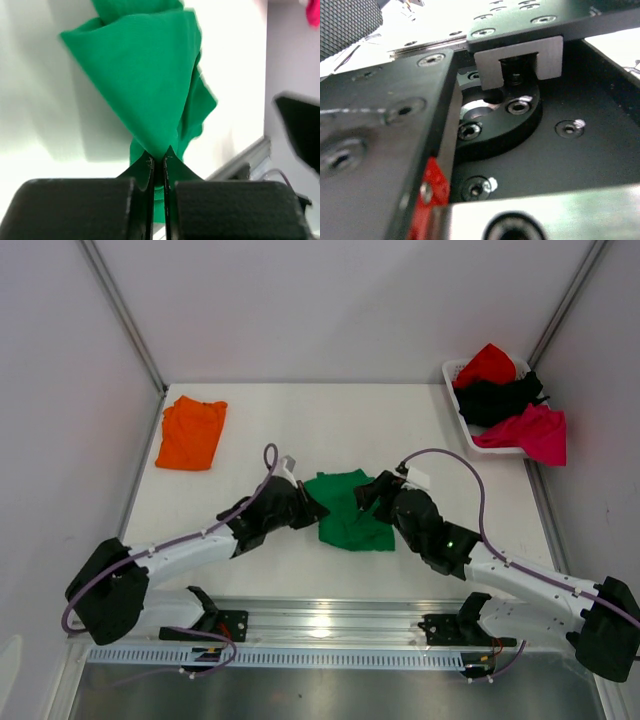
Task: Fold and stack the t-shirts
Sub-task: Neatly place the folded tshirt to the corner
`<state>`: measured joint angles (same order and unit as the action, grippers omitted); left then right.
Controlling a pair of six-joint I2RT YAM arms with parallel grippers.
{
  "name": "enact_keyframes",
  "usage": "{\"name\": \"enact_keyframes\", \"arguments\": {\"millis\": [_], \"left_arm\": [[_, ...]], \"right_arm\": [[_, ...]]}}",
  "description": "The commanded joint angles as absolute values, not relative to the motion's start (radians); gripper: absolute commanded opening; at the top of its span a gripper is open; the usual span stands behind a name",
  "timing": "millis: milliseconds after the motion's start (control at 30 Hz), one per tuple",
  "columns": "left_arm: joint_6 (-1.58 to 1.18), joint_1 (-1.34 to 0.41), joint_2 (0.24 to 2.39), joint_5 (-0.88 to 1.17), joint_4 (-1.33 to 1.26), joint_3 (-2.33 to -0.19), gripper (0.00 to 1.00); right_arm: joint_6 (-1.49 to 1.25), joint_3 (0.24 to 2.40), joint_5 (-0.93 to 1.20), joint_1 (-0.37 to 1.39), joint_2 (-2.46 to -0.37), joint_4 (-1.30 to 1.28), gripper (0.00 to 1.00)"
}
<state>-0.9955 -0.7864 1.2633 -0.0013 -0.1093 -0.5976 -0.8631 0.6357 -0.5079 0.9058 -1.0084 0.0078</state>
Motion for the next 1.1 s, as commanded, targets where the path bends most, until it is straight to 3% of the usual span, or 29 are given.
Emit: {"name": "enact_keyframes", "arguments": {"millis": [0,467,1067], "left_arm": [[-0.81,-0.68,1.241,-0.06,0.066,-0.656,0.02],[-0.597,-0.499,1.29,-0.031,0.169,-0.807,0.03],[-0.446,-0.215,1.661,0.135,0.331,-1.251,0.01]], "right_arm": [[-0.857,0.646,-0.52,0.899,-0.989,0.018,0.79],[-0.847,0.637,-0.534,0.884,-0.968,-0.031,0.8],[-0.821,0.641,-0.523,0.838,-0.994,-0.064,0.79]]}}
